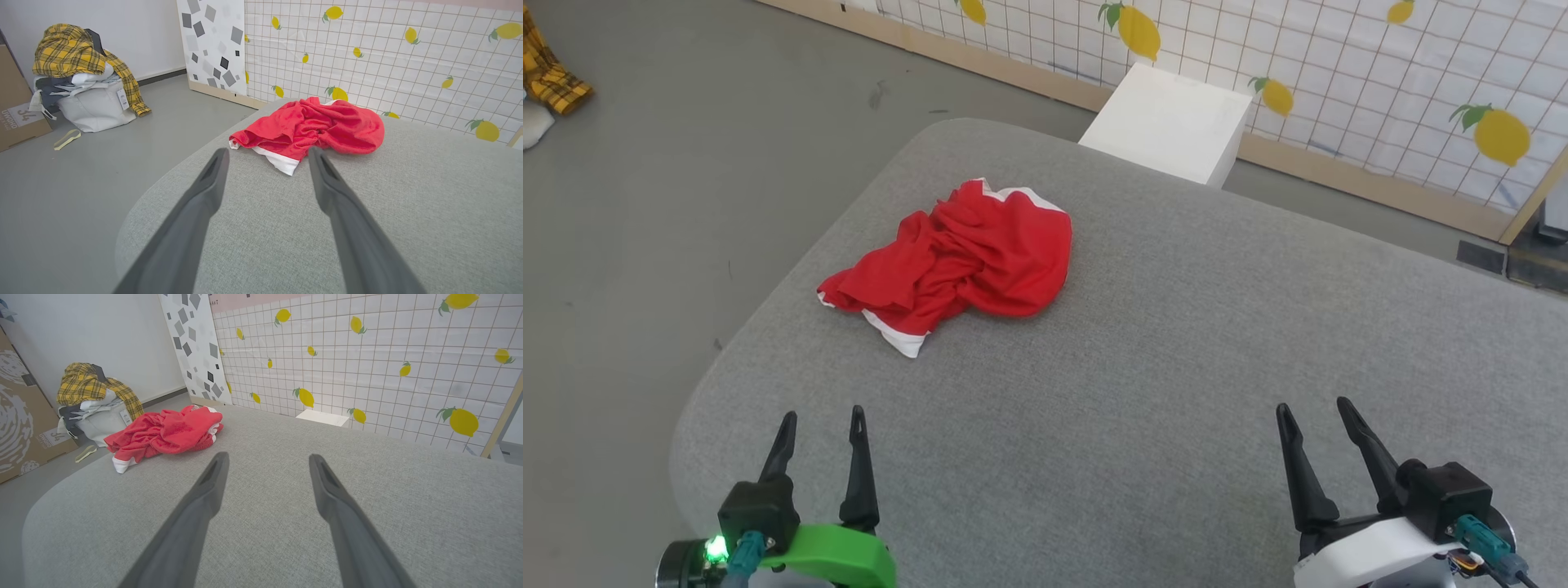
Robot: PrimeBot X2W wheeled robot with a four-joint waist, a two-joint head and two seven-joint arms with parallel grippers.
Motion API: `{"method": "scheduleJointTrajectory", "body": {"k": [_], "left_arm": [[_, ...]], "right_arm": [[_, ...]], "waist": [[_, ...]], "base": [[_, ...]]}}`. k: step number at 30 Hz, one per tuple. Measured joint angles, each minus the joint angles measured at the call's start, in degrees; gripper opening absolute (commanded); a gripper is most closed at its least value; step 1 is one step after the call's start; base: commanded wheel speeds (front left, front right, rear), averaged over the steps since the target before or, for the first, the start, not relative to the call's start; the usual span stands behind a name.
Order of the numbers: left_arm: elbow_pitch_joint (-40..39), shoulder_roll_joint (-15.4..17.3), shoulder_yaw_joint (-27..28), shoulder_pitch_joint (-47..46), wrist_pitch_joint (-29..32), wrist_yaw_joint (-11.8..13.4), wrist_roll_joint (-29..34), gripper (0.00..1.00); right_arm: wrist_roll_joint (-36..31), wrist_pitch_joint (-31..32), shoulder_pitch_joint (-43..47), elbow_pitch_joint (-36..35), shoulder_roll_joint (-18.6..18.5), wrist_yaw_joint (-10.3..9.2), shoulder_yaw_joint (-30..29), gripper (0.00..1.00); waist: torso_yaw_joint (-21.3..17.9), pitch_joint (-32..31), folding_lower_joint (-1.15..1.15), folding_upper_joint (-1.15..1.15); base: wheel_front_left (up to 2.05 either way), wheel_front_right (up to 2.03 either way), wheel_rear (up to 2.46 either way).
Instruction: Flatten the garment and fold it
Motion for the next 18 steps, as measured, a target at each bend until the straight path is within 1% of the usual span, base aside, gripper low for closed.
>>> {"method": "scheduleJointTrajectory", "body": {"k": [3, 9, 14, 18], "left_arm": [[1.3, 0.3, 0.2, -2.0, -0.1, -0.6, -0.9, 1.00], [6.0, 1.6, 1.2, -11.2, 1.4, -2.9, -4.5, 1.00], [14.3, 2.3, 2.2, -21.5, 5.1, -4.5, -8.5, 1.00], [22.8, 2.5, 4.5, -31.0, 9.3, -4.6, -12.9, 1.00]], "right_arm": [[0.0, -0.3, 0.0, 0.1, 0.0, 0.00, 0.0, 1.00], [-0.3, -0.4, -0.2, -0.3, 0.0, 0.00, -0.3, 1.00], [-1.9, 0.7, -0.9, -2.1, 0.0, 0.00, -1.2, 1.00], [-3.1, 2.0, -1.5, -4.1, 0.0, 0.00, -1.5, 1.00]], "waist": [[-0.1, 0.7, 0.00, 0.00], [-0.9, 2.7, 0.00, 0.00], [-2.1, 5.5, 0.00, 0.00], [-3.4, 8.2, 0.00, 0.00]], "base": [[0.00, 0.00, 0.00], [0.00, 0.00, 0.00], [0.00, 0.00, 0.00], [0.00, 0.00, 0.00]]}}
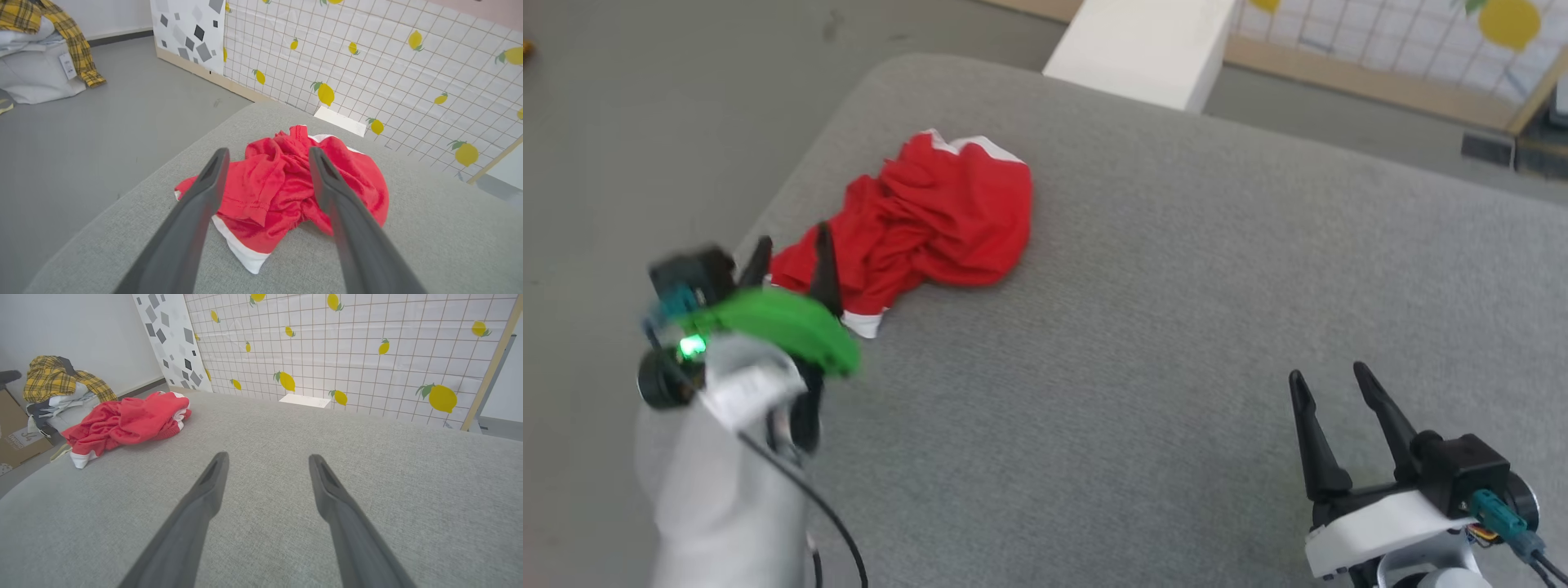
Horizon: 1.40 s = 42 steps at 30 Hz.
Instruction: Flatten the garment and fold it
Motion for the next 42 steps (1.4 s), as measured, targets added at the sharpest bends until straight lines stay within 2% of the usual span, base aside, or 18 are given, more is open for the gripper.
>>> {"method": "scheduleJointTrajectory", "body": {"k": [6, 11, 17, 21, 23, 24, 27, 32, 37, 42], "left_arm": [[11.6, 2.6, 2.7, -11.7, 9.3, 2.4, -3.9, 1.00], [18.2, 4.7, 4.3, -16.5, 17.4, 5.2, -5.4, 1.00], [23.2, 4.8, 3.0, -18.1, 27.2, 8.1, -5.4, 1.00], [23.8, 4.8, 2.8, -19.0, 31.1, 9.3, -5.8, 1.00], [23.6, 4.7, 3.2, -19.2, 31.3, 9.4, -6.5, 1.00], [23.5, 4.6, 3.7, -19.1, 31.2, 9.4, -7.5, 0.00], [22.5, 3.9, 4.4, -18.9, 28.8, 9.0, -8.4, 0.00], [19.2, 2.4, 5.0, -18.6, 18.9, 6.4, -8.8, 0.00], [14.5, 5.0, 5.4, -21.6, 11.8, 3.9, -8.6, 0.00], [9.5, 7.8, 4.5, -27.7, 10.3, 2.4, -7.9, 0.00]], "right_arm": [[-0.7, 1.2, -1.2, -2.9, 0.0, 0.00, -0.2, 1.00], [-1.0, 1.4, -1.3, -4.4, 0.0, 0.00, -0.6, 1.00], [-1.0, 1.4, -1.3, -5.1, 0.0, -0.01, -0.7, 1.00], [-1.0, 1.4, -1.3, -5.2, 0.0, 0.00, -0.3, 1.00], [-1.0, 1.4, -1.3, -5.1, 0.0, 0.00, -0.1, 1.00], [-1.0, 1.4, -1.3, -5.1, 0.0, 0.00, 0.1, 1.00], [-1.0, 1.4, -1.3, -4.7, 0.0, 0.00, 0.3, 1.00], [-0.3, 1.1, -1.3, -3.1, 0.0, -0.01, 0.8, 1.00], [1.4, -0.1, -1.2, -0.7, 0.0, 0.00, 2.0, 1.00], [3.1, -1.4, -1.2, 1.9, 0.0, 0.00, 3.0, 1.00]], "waist": [[-3.3, 4.0, 0.01, 0.00], [-6.8, 7.0, 0.01, 0.00], [-9.5, 10.6, 0.01, 0.00], [-10.2, 12.3, 0.01, 0.00], [-10.2, 12.6, 0.01, 0.00], [-10.0, 12.6, 0.01, 0.00], [-9.5, 12.2, 0.01, 0.00], [-8.5, 10.4, 0.01, 0.00], [-7.8, 7.4, 0.00, 0.00], [-7.8, 4.1, 0.00, 0.00]], "base": [[0.00, 0.00, 0.00], [0.00, 0.00, 0.00], [0.00, 0.00, 0.00], [0.00, 0.00, 0.00], [0.00, 0.00, 0.00], [0.00, 0.00, 0.00], [0.00, 0.00, 0.00], [0.00, 0.00, 0.00], [0.00, 0.00, 0.00], [0.00, 0.00, 0.00]]}}
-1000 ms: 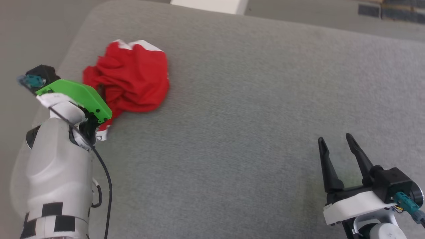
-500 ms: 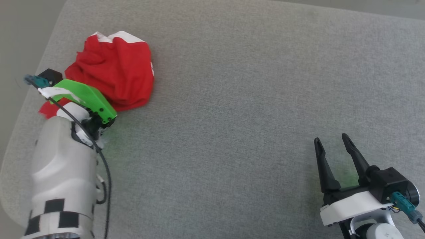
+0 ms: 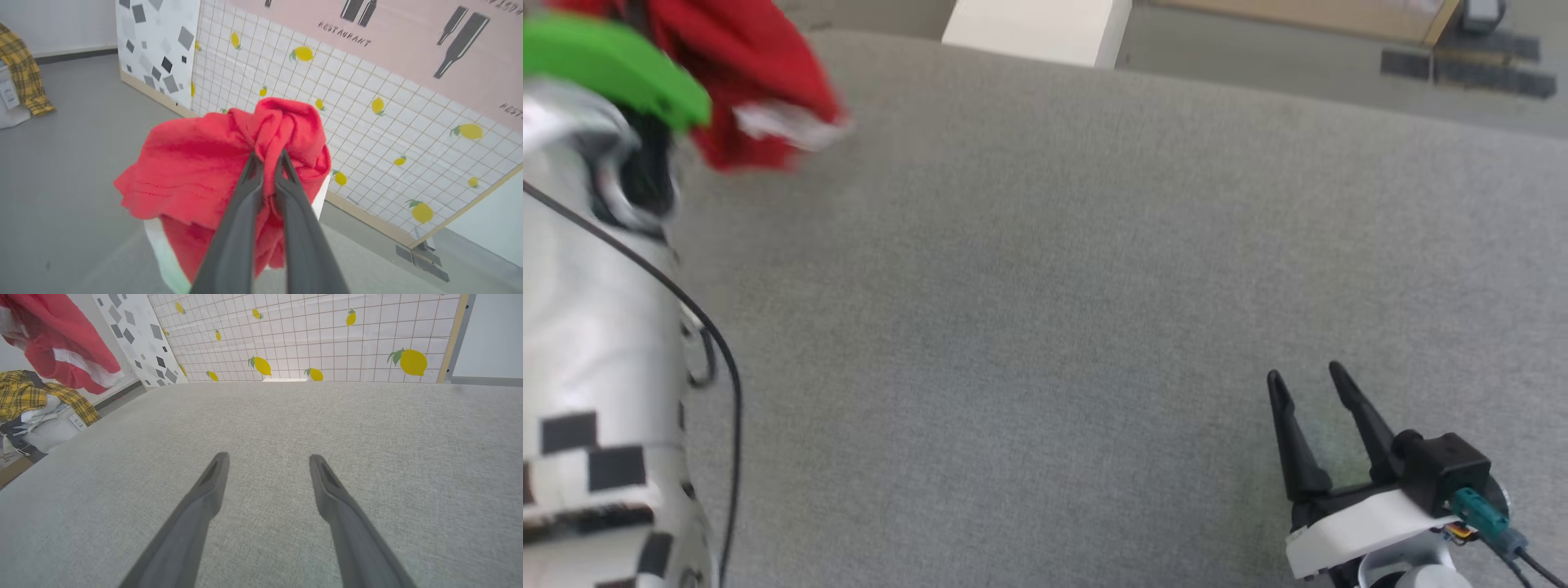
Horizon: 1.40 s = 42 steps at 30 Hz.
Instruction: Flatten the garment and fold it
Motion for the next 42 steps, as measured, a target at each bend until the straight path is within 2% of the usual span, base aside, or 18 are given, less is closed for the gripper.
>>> {"method": "scheduleJointTrajectory", "body": {"k": [5, 9, 12, 16, 20, 28, 36, 42], "left_arm": [[-4.0, 1.5, -1.5, -4.6, 1.8, -1.2, 0.3, 0.00], [-6.4, 1.3, -2.7, -6.4, 3.9, -2.4, 0.0, 0.00], [-8.2, 0.0, -3.6, -6.9, 5.5, -3.2, -1.1, 0.00], [-10.3, -3.4, -5.6, -6.8, 8.0, -4.2, -3.5, 0.00], [-11.8, -5.9, -7.9, -6.1, 10.4, -4.4, -4.2, 0.00], [-12.4, -9.5, -14.2, 3.0, 14.1, -4.7, -5.6, 0.00], [-9.4, -10.2, -22.2, 15.0, 17.5, -3.2, -6.0, 0.00], [-3.5, -10.5, -29.9, 22.6, 19.9, -2.5, -3.9, 0.00]], "right_arm": [[1.6, -1.3, 0.2, 2.3, 0.0, 0.00, 0.7, 1.00], [2.4, -2.1, 0.3, 3.9, 0.0, 0.00, 0.6, 1.00], [2.5, -2.4, 0.3, 4.8, 0.0, 0.00, 0.3, 1.00], [2.6, -2.8, 0.4, 5.9, 0.0, -0.01, -0.8, 1.00], [3.1, -2.8, 0.5, 6.2, 0.0, -0.01, -1.8, 1.00], [3.2, -2.9, 1.3, 6.5, 0.0, 0.00, -2.5, 1.00], [3.8, -3.3, 1.5, 6.4, 0.0, -0.01, -2.6, 1.00], [3.8, -3.3, 1.5, 6.4, 0.0, -0.01, -2.7, 1.00]], "waist": [[-0.6, -3.3, 0.00, 0.00], [-1.8, -5.5, 0.00, 0.00], [-3.4, -6.8, 0.00, 0.00], [-5.9, -8.7, -0.01, 0.00], [-8.6, -10.4, -0.01, 0.00], [-14.5, -12.7, -0.01, 0.01], [-19.6, -13.1, -0.01, 0.00], [-21.3, -11.6, -0.01, 0.00]], "base": [[0.00, 0.00, 0.00], [0.00, 0.00, 0.00], [0.00, 0.00, 0.00], [0.00, 0.00, 0.00], [0.00, 0.00, 0.00], [0.00, 0.00, 0.00], [0.00, 0.00, 0.00], [0.00, 0.00, 0.00]]}}
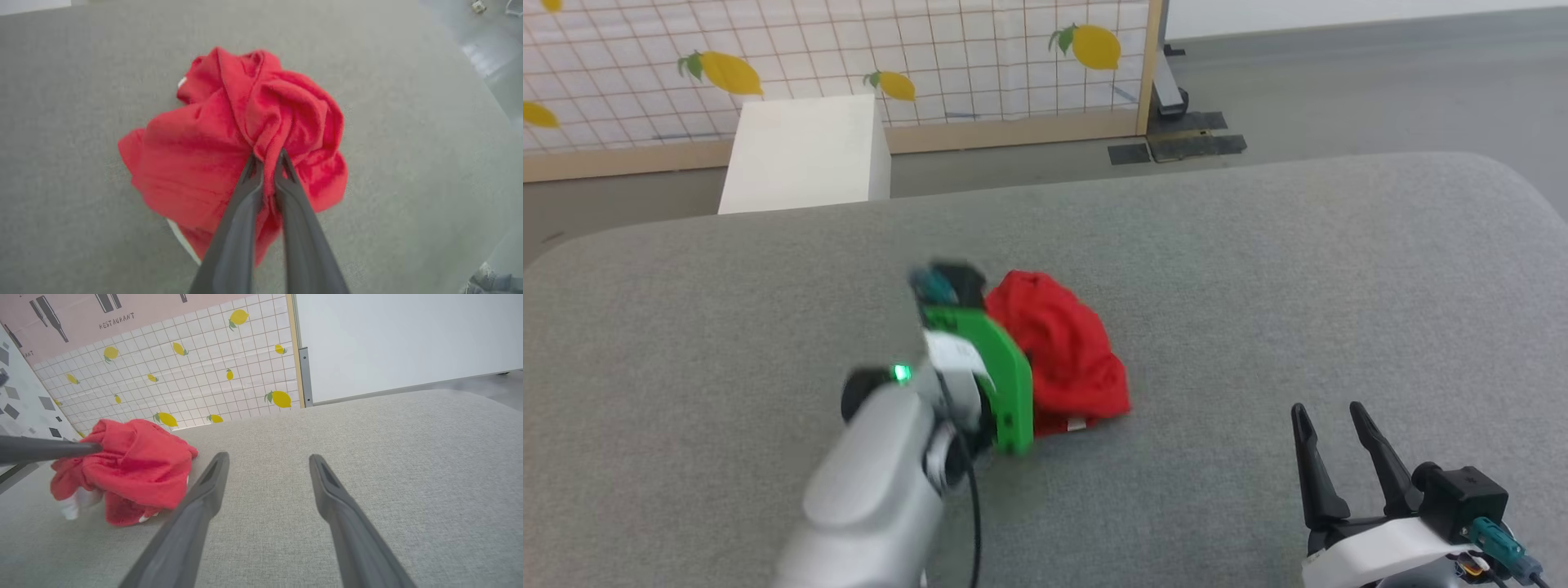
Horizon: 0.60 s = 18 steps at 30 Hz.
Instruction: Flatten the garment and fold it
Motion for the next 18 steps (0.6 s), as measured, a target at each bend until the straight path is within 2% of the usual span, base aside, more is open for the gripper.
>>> {"method": "scheduleJointTrajectory", "body": {"k": [4, 7, 8, 9, 13, 18], "left_arm": [[4.0, -0.1, -4.5, 3.0, 2.9, 0.3, 1.3, 0.00], [4.8, -0.2, -5.2, 3.0, 3.9, 0.5, 1.4, 0.00], [4.8, -0.2, -5.3, 3.0, 4.1, 0.7, 1.4, 0.18], [4.7, -0.2, -5.1, 3.0, 4.2, 0.7, 1.2, 1.00], [2.5, -0.3, -2.7, 3.0, 3.5, 0.8, -1.3, 1.00], [-3.9, -0.1, 2.7, 2.7, 0.8, 2.1, -5.8, 1.00]], "right_arm": [[0.0, 0.0, 0.0, 0.0, 0.0, 0.00, 0.0, 1.00], [0.0, 0.0, -0.1, 0.0, 0.0, 0.00, -0.1, 1.00], [0.0, 0.0, -0.1, 0.0, 0.0, 0.00, -0.1, 1.00], [0.0, 0.0, -0.1, 0.0, 0.0, 0.00, 0.0, 1.00], [0.1, 0.0, 0.0, 0.2, 0.0, 0.00, -0.1, 1.00], [0.2, 0.0, 0.3, 0.5, 0.0, 0.00, 0.1, 1.00]], "waist": [[-0.7, 1.3, 0.00, 0.00], [-0.7, 2.1, 0.00, 0.00], [-0.6, 2.2, 0.00, 0.00], [-0.4, 2.3, 0.00, 0.00], [0.7, 2.0, 0.00, 0.00], [2.2, 0.5, 0.00, 0.00]], "base": [[0.00, 0.00, 0.00], [0.00, 0.00, 0.00], [0.00, 0.00, 0.00], [0.00, 0.00, 0.00], [0.00, 0.00, 0.00], [0.00, 0.00, 0.00]]}}
